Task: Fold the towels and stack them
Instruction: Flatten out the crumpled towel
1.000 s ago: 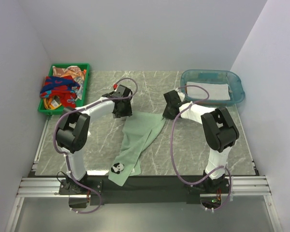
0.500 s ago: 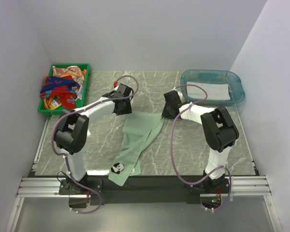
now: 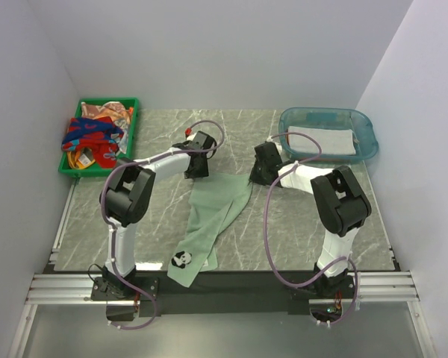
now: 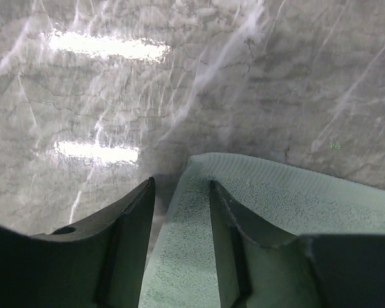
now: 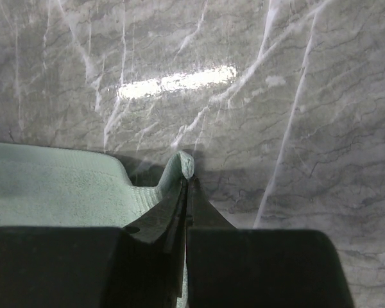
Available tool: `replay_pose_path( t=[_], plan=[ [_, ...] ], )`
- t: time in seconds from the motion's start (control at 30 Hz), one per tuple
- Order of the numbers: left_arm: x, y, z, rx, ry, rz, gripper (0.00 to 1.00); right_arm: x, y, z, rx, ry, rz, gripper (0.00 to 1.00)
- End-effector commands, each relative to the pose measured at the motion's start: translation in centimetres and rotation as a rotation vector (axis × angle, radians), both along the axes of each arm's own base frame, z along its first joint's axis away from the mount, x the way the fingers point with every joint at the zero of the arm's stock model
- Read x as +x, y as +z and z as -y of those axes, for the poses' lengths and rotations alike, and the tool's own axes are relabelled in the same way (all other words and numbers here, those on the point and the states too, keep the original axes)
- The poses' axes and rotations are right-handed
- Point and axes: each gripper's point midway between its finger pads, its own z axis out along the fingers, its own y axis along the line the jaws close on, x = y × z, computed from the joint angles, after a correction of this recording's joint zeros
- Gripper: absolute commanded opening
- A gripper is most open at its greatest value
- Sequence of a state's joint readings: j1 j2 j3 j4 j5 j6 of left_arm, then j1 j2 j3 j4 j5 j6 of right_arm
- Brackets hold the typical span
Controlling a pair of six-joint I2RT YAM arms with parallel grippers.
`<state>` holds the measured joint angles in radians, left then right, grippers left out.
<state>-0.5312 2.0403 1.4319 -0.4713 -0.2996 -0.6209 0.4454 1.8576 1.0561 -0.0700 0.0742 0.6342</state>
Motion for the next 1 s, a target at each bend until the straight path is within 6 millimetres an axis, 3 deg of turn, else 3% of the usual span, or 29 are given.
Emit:
replay_pose_path(
  t=[0.0,0.13,0.27,0.37,0.47,0.57,0.67,0.7,0.73,0.77,0.8,0.87,0.9,0.97],
  plan=[
    [-1.2,-2.3,0.1,0.071,-0.018,-0.058,0.45,-2.1,-1.3,0.3,-0.020,0.026,-0.063,0.00],
    [-2.7,-4.8,-0.1,0.083,0.000,-0.123,0.37,-2.0,-0.9,0.2,-0.011,0.031,-0.052,0.00],
    [-3.7,-5.8,0.0,0.062,0.004,-0.146,0.13,-2.1,-0.7,0.1,-0.008,0.041,-0.045,0.00],
    [-3.5,-5.2,-0.1,0.065,-0.002,-0.132,0.01,-1.8,-0.2,-0.1,-0.001,0.056,-0.028,0.00],
    [-2.6,-2.8,-0.2,0.075,-0.005,-0.075,0.01,-1.2,1.3,-0.6,0.013,0.078,0.018,0.00],
    [-1.0,1.7,-0.8,0.095,0.008,0.026,0.01,0.1,4.5,-1.1,0.028,0.102,0.101,0.00],
    [0.3,7.6,-1.8,0.110,0.038,0.145,0.01,1.4,8.9,-1.4,0.035,0.121,0.200,0.00],
    [0.4,9.0,-2.1,0.117,0.044,0.167,0.01,2.3,11.0,-1.6,0.043,0.123,0.246,0.00],
    [1.2,12.3,-2.3,0.103,0.053,0.230,0.01,2.4,12.8,-1.6,0.046,0.128,0.274,0.00],
    [1.4,13.9,-2.7,0.112,0.065,0.260,0.01,2.7,14.1,-1.7,0.038,0.143,0.301,0.00],
    [1.7,17.0,-3.0,0.100,0.077,0.308,0.01,3.4,16.8,-1.9,0.049,0.146,0.354,0.00],
    [2.0,20.3,-3.7,0.112,0.087,0.367,0.01,3.7,20.0,-1.8,0.046,0.154,0.408,0.00],
    [2.0,23.3,-3.8,0.099,0.083,0.418,0.01,4.3,22.7,-1.9,0.057,0.156,0.461,0.00],
    [2.0,26.4,-4.2,0.090,0.086,0.477,0.01,4.3,26.0,-1.7,0.060,0.163,0.518,0.00]
  ],
)
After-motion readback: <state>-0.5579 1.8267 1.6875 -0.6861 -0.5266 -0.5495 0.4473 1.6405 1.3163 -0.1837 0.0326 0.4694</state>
